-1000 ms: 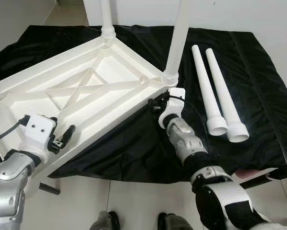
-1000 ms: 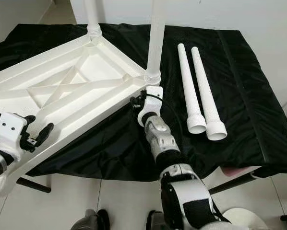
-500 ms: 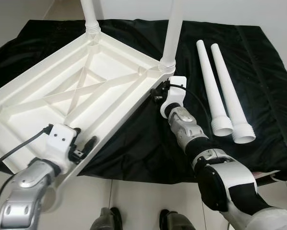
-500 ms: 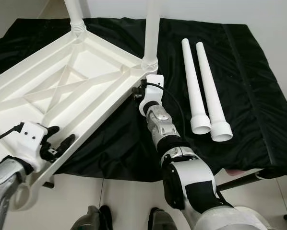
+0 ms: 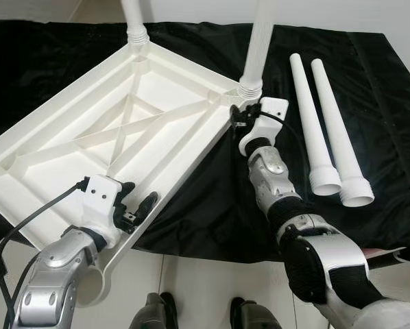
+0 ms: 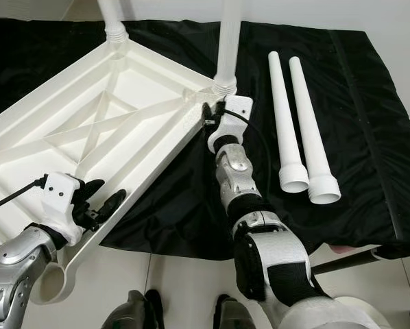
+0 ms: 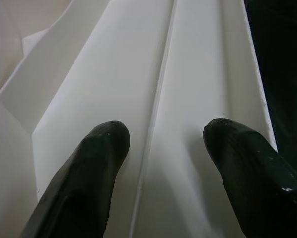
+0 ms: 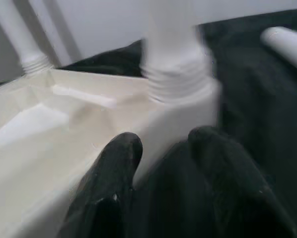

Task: Building children table

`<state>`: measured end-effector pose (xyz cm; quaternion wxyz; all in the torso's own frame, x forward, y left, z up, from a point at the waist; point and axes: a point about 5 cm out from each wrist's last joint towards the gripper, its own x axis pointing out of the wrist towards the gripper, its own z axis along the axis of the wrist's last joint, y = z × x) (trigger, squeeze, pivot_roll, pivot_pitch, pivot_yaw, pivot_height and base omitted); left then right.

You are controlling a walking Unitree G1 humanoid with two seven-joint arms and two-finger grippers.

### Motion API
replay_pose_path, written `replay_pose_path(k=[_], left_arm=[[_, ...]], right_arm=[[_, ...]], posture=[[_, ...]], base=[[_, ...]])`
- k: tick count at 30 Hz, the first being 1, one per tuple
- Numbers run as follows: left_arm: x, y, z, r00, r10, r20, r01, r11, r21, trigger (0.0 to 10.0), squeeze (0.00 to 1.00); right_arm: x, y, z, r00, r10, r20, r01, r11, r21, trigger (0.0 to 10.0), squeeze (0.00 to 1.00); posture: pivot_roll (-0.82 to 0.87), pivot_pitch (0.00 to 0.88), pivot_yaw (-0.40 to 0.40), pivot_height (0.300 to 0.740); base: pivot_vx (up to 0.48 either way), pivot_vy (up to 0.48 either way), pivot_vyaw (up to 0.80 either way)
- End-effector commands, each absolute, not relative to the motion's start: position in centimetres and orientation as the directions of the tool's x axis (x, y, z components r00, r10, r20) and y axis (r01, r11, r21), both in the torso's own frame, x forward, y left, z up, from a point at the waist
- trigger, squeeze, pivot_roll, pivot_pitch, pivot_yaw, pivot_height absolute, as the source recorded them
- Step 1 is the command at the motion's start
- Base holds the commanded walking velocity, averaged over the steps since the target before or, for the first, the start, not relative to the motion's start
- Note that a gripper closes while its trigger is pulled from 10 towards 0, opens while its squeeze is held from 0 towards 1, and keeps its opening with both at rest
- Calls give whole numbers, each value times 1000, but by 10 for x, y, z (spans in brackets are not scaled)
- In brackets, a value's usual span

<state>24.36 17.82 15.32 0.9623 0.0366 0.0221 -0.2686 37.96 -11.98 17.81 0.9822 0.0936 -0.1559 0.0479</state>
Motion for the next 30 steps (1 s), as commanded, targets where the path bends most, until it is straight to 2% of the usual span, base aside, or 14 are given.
replay_pose_path(k=[1, 9, 12, 16, 20, 21, 25, 30], left_arm=[[235, 184, 156, 806, -590, -47, 592, 804, 50, 10000, 0], [228, 182, 156, 775, -626, -89, 632, 771, 83, 10000, 0], [236, 176, 163, 813, -582, -12, 582, 813, 31, 10000, 0], [240, 174, 167, 824, -565, 29, 565, 825, 29, 10000, 0], [240, 166, 174, 811, -579, 87, 582, 813, -12, 10000, 0], [234, 161, 180, 772, -626, 110, 630, 776, -12, 10000, 0], [224, 156, 173, 722, -690, 50, 690, 723, 9, 10000, 0], [219, 156, 161, 718, -695, -41, 695, 719, 1, 10000, 0]], right_arm=[[371, -130, 170, 943, 39, 332, -97, 982, 161, 10000, 0], [352, -149, 157, 937, 16, 348, -70, 987, 144, 10000, 0], [331, -150, 150, 932, 32, 360, -86, 987, 134, 10000, 0], [325, -147, 148, 933, 38, 358, -93, 986, 135, 10000, 0], [315, -140, 144, 937, 55, 345, -111, 983, 145, 10000, 0], [309, -136, 141, 942, 67, 330, -119, 983, 142, 10000, 0], [307, -138, 141, 945, 74, 320, -124, 982, 141, 10000, 0], [302, -143, 141, 949, 83, 304, -127, 984, 127, 10000, 0]], posture=[[-48, 206, 44, 740], [-53, 184, 40, 740], [-71, 171, 39, 740], [-76, 169, 39, 740], [-83, 166, 36, 740], [-83, 165, 35, 740], [-82, 168, 30, 740], [-82, 172, 30, 740]], base=[[0, 0, 0], [0, 0, 0], [0, 0, 0], [0, 0, 0], [0, 0, 0], [0, 0, 0], [0, 0, 0], [0, 0, 0]])
